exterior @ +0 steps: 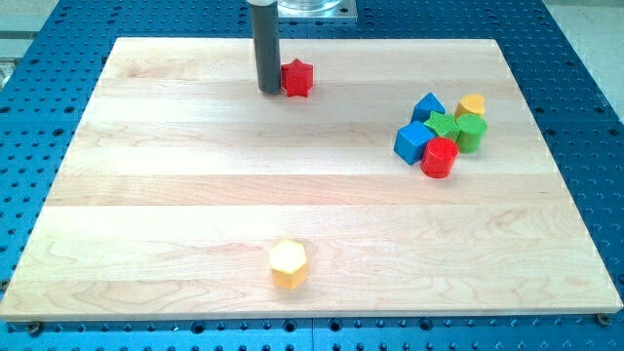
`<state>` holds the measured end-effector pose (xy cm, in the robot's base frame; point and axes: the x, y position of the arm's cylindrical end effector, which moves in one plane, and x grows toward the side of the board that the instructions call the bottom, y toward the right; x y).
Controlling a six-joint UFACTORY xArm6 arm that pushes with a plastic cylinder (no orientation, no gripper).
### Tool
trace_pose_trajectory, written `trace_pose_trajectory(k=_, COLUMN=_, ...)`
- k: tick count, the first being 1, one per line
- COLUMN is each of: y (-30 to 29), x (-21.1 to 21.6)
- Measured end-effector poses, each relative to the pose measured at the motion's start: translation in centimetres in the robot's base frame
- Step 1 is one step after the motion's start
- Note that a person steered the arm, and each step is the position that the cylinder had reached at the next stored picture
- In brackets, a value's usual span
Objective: Push the red star into the blue blocks
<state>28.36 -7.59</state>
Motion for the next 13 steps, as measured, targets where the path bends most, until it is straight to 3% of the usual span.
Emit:
trace_pose_trajectory(k=1, y=-0.8, x=-2.6)
trace_pose_trajectory(k=2, y=6.0, x=-0.7)
trace_pose_trajectory(k=3, y=10.7, x=5.0)
trace_pose_trajectory(k=4, y=9.3, x=1.8)
trace_pose_trajectory(k=7, y=9.4, x=8.2)
trace_pose_trajectory(k=8, y=13.6, x=8.9)
trace_pose_trajectory(k=9, y=12.3, x=9.1)
trace_pose_trajectory(k=10, y=11.9, x=12.3)
trace_pose_trajectory(k=12, y=18.8, x=12.9)
trace_pose_trajectory(k=13, y=18.9, x=12.5)
